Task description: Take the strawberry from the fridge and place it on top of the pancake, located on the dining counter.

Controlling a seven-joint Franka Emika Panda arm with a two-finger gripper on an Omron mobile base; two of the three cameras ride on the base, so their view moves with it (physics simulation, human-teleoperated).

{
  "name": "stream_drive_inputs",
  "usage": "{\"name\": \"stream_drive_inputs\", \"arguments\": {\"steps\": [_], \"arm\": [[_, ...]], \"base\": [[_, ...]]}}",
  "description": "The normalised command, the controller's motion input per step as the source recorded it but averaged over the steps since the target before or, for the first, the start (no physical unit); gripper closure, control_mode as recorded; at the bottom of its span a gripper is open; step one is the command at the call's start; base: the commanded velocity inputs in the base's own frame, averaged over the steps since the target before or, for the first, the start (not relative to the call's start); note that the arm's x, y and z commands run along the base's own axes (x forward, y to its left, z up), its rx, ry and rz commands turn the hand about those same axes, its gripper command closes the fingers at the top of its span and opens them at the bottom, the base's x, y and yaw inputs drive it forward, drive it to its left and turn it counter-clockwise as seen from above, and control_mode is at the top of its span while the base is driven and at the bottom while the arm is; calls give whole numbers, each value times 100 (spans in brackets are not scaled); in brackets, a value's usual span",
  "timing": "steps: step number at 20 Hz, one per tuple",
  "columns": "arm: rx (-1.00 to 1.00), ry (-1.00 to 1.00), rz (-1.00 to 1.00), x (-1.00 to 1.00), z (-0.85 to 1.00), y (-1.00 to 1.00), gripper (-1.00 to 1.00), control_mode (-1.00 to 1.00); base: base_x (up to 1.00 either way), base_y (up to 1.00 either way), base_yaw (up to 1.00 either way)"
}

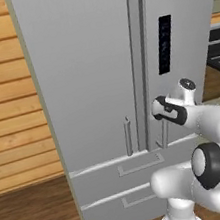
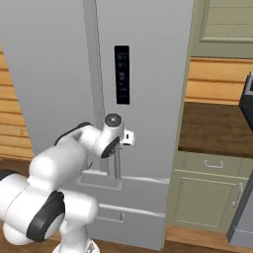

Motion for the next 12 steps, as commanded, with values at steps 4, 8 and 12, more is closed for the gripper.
{"name": "stream_drive_inputs", "arguments": {"steps": [4, 8, 12], "arm": [[4, -22, 0, -56, 0, -42, 100, -100], [13, -29, 0, -77, 0, -73, 100, -100], [10, -15, -1, -58, 0, -82, 100, -100]], "base": [[0, 0, 0], [0, 0, 0], [0, 0, 0]]}}
